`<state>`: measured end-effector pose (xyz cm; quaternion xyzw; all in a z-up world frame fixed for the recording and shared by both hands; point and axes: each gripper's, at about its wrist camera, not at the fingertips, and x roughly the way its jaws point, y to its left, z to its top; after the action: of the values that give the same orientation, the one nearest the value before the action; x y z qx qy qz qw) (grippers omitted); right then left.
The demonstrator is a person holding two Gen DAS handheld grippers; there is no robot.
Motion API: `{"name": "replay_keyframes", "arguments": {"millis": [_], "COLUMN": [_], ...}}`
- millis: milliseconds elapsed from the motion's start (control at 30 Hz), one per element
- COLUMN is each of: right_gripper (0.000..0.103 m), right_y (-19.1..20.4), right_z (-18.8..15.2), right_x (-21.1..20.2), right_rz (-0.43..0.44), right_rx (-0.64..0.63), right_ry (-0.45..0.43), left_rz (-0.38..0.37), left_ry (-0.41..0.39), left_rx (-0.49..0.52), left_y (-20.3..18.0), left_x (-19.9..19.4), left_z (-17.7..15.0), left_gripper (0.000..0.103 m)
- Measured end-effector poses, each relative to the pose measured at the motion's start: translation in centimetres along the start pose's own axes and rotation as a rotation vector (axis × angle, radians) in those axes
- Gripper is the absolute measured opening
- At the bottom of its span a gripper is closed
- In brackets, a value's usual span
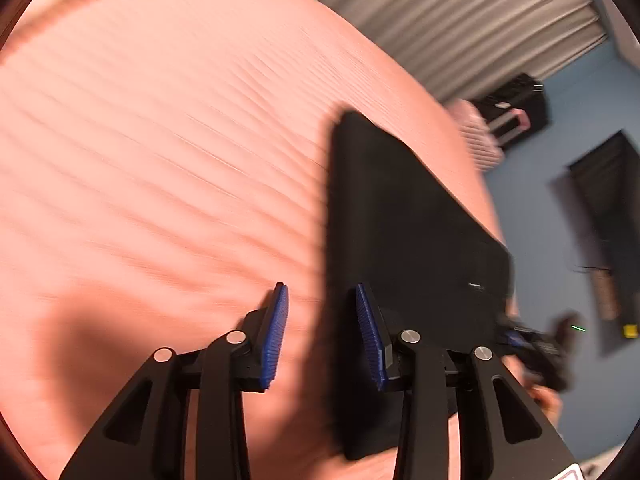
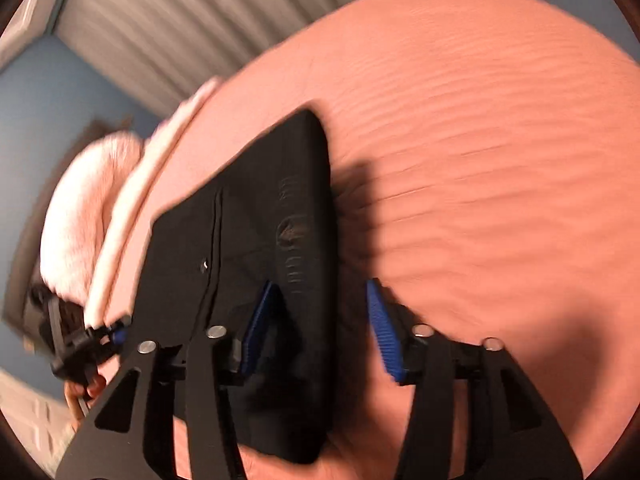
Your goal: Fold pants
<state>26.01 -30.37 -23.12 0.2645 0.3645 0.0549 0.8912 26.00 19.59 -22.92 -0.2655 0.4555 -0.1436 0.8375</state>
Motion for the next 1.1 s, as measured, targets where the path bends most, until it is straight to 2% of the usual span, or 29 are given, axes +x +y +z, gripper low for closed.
{"name": "replay_keyframes", "arguments": {"millis": [33, 133, 167, 200, 267, 300, 367, 400, 433, 467, 500, 567, 600, 633, 667, 700, 767, 800, 833, 900, 933, 967, 1000, 1033, 1100], "right_gripper": [0.049, 0.046, 0.046, 0.046, 0.046, 0.044, 0.044, 0.040, 0.032, 0.018, 0.009, 0.007, 0.011, 0.011, 0.011, 0.009, 0.008, 0.011, 0.014, 0.014, 0.014, 0.019, 0.020, 0.019, 0.019], "right_y": [0.8, 6.0, 8.6, 10.5, 14.0, 14.6, 13.4, 12.6, 11.4, 9.8, 8.2, 7.1, 7.8, 8.3, 9.2, 7.9, 6.1, 6.4, 7.0, 6.9, 6.7, 5.8, 4.8, 4.3, 4.0], "right_z": [0.3, 1.7, 2.4, 3.2, 3.9, 4.4, 5.2, 5.2, 5.4, 5.5, 5.8, 5.9, 6.0, 5.9, 5.1, 4.4, 4.4, 4.5, 4.2, 3.0, 2.2, 0.8, -0.8, -2.2, -3.4], "right_x": [-1.9, -1.8, -0.5, 0.9, 5.0, 6.8, 10.4, 11.7, 12.3, 12.1, 11.7, 10.7, 10.0, 9.1, 9.9, 11.1, 9.9, 8.4, 6.0, 3.1, 2.6, 2.9, 4.3, 4.6, 2.2], "right_rz": [0.025, 0.058, 0.076, 0.087, 0.065, 0.052, -0.033, -0.034, -0.029, -0.021, 0.014, 0.050, 0.072, 0.071, 0.015, -0.028, 0.004, 0.001, 0.028, 0.062, 0.054, 0.056, 0.050, 0.037, 0.014], "right_rx": [-0.041, -0.196, -0.264, -0.313, -0.393, -0.402, -0.396, -0.354, -0.313, -0.271, -0.191, -0.064, -0.064, -0.116, -0.163, -0.185, -0.080, -0.059, -0.069, -0.105, -0.115, -0.119, -0.121, -0.125, -0.092], "right_ry": [-0.054, -0.046, -0.029, -0.022, 0.040, 0.065, 0.111, 0.134, 0.118, 0.101, 0.101, 0.100, 0.072, 0.024, 0.034, 0.086, 0.070, 0.048, -0.006, -0.036, -0.024, 0.037, 0.138, 0.143, 0.098], "left_rz": [0.022, 0.042, 0.027, 0.023, 0.072, 0.099, 0.190, 0.255, 0.258, 0.263, 0.294, 0.303, 0.305, 0.321, 0.350, 0.363, 0.399, 0.413, 0.394, 0.316, 0.278, 0.254, 0.229, 0.187, 0.180], "left_ry": [-0.030, -0.092, -0.097, -0.098, -0.077, -0.036, 0.051, 0.099, 0.098, 0.056, 0.041, 0.072, 0.071, 0.070, 0.071, 0.074, 0.059, 0.033, -0.019, -0.055, -0.057, -0.061, -0.045, -0.004, 0.064], "left_rx": [0.013, 0.089, 0.132, 0.166, 0.204, 0.204, 0.192, 0.192, 0.190, 0.203, 0.226, 0.247, 0.241, 0.242, 0.255, 0.267, 0.294, 0.308, 0.324, 0.338, 0.352, 0.353, 0.344, 0.330, 0.278], "left_y": [0.0, -3.0, -5.2, -7.3, -10.4, -11.1, -9.9, -8.3, -7.6, -7.7, -7.9, -8.1, -8.0, -7.9, -8.0, -8.4, -9.2, -10.6, -11.5, -11.9, -12.3, -12.3, -12.0, -11.6, -9.1], "left_x": [-1.5, -3.8, -3.3, -2.2, 1.5, 4.0, 9.4, 11.9, 12.6, 12.8, 12.9, 14.3, 14.7, 15.1, 15.6, 15.9, 15.7, 14.8, 12.8, 9.1, 7.0, 5.7, 4.5, 3.8, 2.5], "left_z": [0.3, 2.5, 3.7, 4.6, 6.2, 6.9, 8.4, 9.0, 9.3, 9.8, 10.3, 11.9, 12.5, 13.2, 13.5, 13.7, 13.8, 14.0, 13.5, 11.5, 9.6, 8.1, 6.1, 3.6, -0.7], "left_gripper": [0.034, 0.034, 0.036, 0.045, 0.056, 0.056, 0.055, 0.054, 0.055, 0.056, 0.058, 0.058, 0.057, 0.057, 0.057, 0.058, 0.057, 0.054, 0.054, 0.054, 0.057, 0.057, 0.057, 0.057, 0.055]}}
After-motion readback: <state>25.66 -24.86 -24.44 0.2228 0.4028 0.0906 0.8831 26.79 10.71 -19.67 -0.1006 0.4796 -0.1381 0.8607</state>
